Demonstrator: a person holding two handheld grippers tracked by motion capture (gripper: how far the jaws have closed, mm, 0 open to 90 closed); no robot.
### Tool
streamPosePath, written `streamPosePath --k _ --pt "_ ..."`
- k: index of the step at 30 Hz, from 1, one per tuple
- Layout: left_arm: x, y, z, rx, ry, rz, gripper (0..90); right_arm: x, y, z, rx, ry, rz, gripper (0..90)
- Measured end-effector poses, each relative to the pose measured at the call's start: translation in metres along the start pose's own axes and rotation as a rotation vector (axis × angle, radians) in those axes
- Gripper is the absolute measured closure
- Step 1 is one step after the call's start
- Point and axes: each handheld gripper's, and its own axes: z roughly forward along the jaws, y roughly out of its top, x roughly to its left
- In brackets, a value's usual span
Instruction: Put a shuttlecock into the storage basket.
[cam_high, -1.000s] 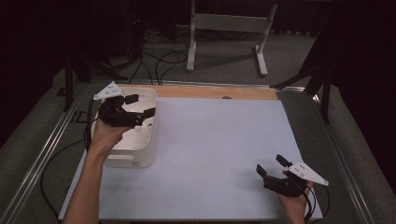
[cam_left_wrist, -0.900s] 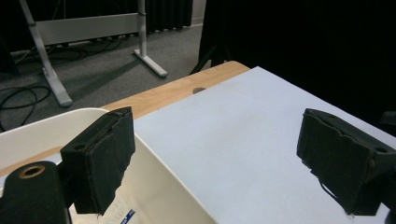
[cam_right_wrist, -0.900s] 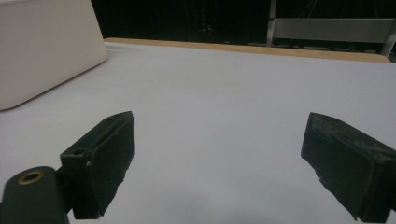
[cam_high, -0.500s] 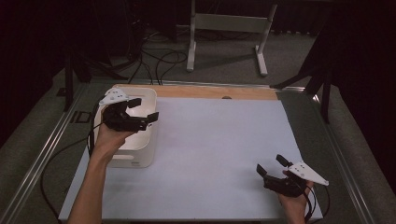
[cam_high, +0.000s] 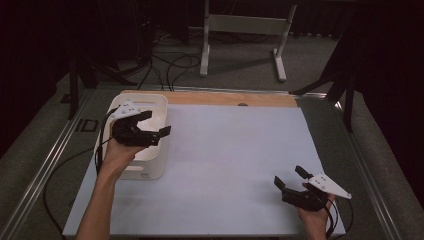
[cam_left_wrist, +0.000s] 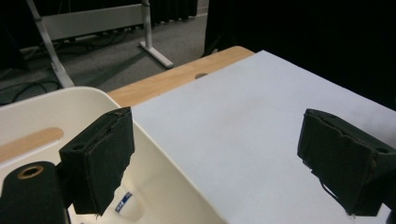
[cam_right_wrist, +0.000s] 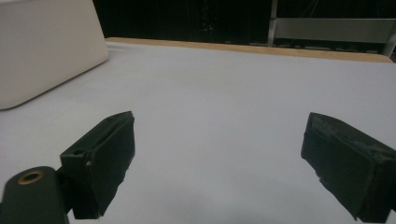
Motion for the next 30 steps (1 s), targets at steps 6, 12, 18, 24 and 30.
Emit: streamPosePath --k 6,12,18,24,30 --pt "-0.004 -0.005 -0.005 -0.012 -0.001 0.005 12.2 0.0 0.0 0.0 -0.001 -0.001 -0.002 9.9" --pt "-0.013 -0.011 -0.009 -0.027 -0.011 0.016 12.3 0.0 0.0 0.0 0.001 0.001 0.001 9.9" --pt "-0.019 -0.019 -0.013 -0.035 -0.022 0.029 12.4 0.0 0.0 0.0 0.001 0.0 0.001 9.9" --pt "-0.023 -0.031 -0.018 -0.051 -0.033 0.027 12.5 0.0 0.0 0.0 0.0 -0.001 -0.003 9.9" --pt "-0.028 -0.045 -0.021 -0.07 -0.023 0.029 12.6 0.0 0.0 -0.001 0.0 0.0 0.0 9.9"
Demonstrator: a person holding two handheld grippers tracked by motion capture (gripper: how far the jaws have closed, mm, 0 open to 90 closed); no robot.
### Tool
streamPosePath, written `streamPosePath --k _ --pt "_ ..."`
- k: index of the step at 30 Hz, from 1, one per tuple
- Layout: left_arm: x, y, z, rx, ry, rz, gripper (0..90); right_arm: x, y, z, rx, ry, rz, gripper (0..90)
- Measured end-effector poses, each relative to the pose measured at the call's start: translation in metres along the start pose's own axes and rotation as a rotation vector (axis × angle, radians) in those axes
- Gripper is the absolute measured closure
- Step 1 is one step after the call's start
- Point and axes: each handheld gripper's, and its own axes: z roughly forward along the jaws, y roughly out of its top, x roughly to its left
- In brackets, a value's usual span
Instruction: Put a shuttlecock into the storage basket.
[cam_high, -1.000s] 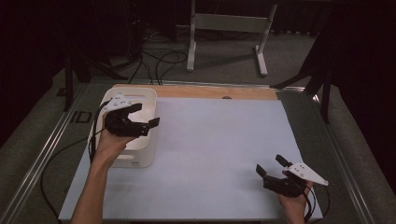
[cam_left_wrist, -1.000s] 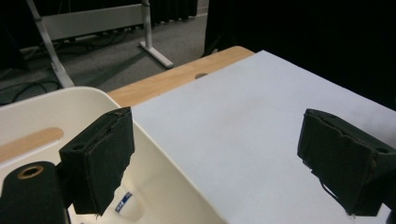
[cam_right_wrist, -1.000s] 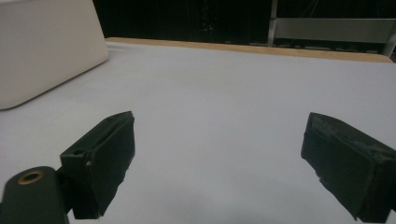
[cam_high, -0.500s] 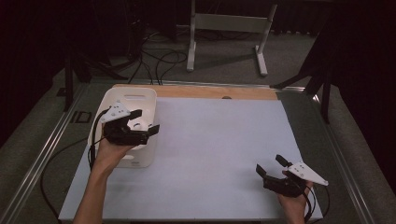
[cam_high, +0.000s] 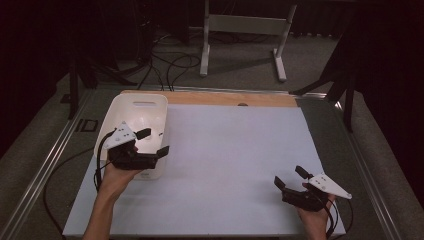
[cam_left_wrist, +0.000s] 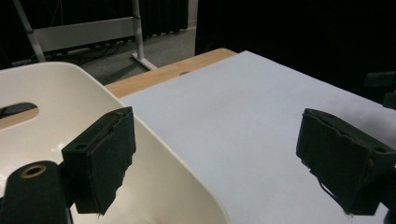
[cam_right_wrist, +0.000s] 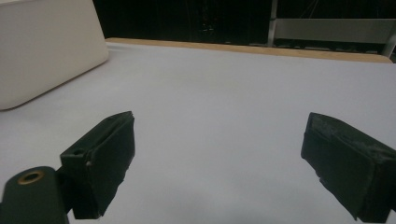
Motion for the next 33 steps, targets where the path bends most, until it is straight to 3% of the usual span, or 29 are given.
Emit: streamPosePath --k 13,23,33 --pt "-0.01 -0.021 -0.005 -0.008 -0.005 0.007 12.2 0.001 0.0 0.0 -0.001 0.002 0.0 9.9" --pt "-0.021 -0.029 -0.009 -0.021 -0.011 0.033 13.0 0.001 0.0 0.001 0.0 0.004 -0.001 9.9" --pt "-0.022 -0.039 -0.014 -0.022 -0.001 0.037 13.0 0.001 0.0 0.001 0.003 0.004 -0.001 9.9"
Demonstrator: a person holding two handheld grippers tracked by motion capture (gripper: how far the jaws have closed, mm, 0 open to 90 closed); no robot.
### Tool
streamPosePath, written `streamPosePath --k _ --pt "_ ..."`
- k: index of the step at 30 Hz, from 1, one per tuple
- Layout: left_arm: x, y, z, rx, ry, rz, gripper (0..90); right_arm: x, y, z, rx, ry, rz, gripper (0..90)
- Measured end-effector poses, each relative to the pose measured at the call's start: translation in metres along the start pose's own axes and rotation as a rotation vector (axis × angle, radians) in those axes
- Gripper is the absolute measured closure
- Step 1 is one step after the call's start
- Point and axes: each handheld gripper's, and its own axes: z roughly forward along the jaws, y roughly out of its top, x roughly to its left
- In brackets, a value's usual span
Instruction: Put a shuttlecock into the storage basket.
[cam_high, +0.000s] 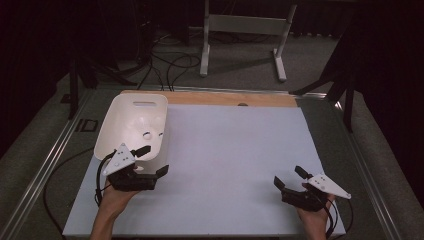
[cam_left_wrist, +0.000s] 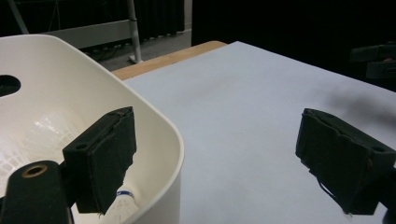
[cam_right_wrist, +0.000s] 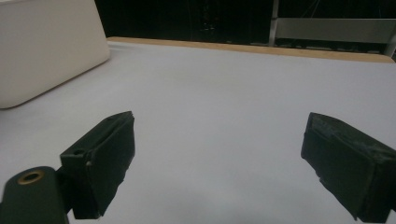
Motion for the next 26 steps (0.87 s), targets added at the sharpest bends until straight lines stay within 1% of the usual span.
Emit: streamPosePath --k 9,11,16,19,21,22,24,26 --pt "-0.001 -0.009 -0.002 -0.012 0.006 0.0 12.9 0.0 0.0 0.001 0.006 0.008 -0.002 9.9" --pt "-0.001 -0.009 -0.002 -0.012 0.006 0.0 13.0 0.0 0.0 0.002 0.005 0.008 -0.002 9.9" --pt "0.0 -0.011 -0.002 -0.032 0.002 -0.001 13.2 0.0 0.001 0.003 0.007 0.014 -0.002 9.9" --pt "0.0 -0.011 -0.002 -0.028 0.004 0.0 13.2 0.001 0.001 0.004 0.008 0.015 -0.003 9.9" --pt "0.001 -0.012 -0.001 -0.015 0.008 0.002 12.9 0.001 0.001 0.004 0.007 0.016 -0.004 9.9" --pt "0.001 -0.014 -0.001 -0.018 0.01 0.007 12.9 0.001 0.001 0.004 0.007 0.019 -0.005 9.9" --pt "0.001 -0.013 -0.001 -0.022 0.006 -0.002 13.0 0.001 0.001 0.004 0.009 0.02 -0.007 9.9" --pt "0.001 -0.013 -0.001 -0.021 0.009 0.001 13.1 0.0 0.002 0.004 0.009 0.022 -0.004 9.9"
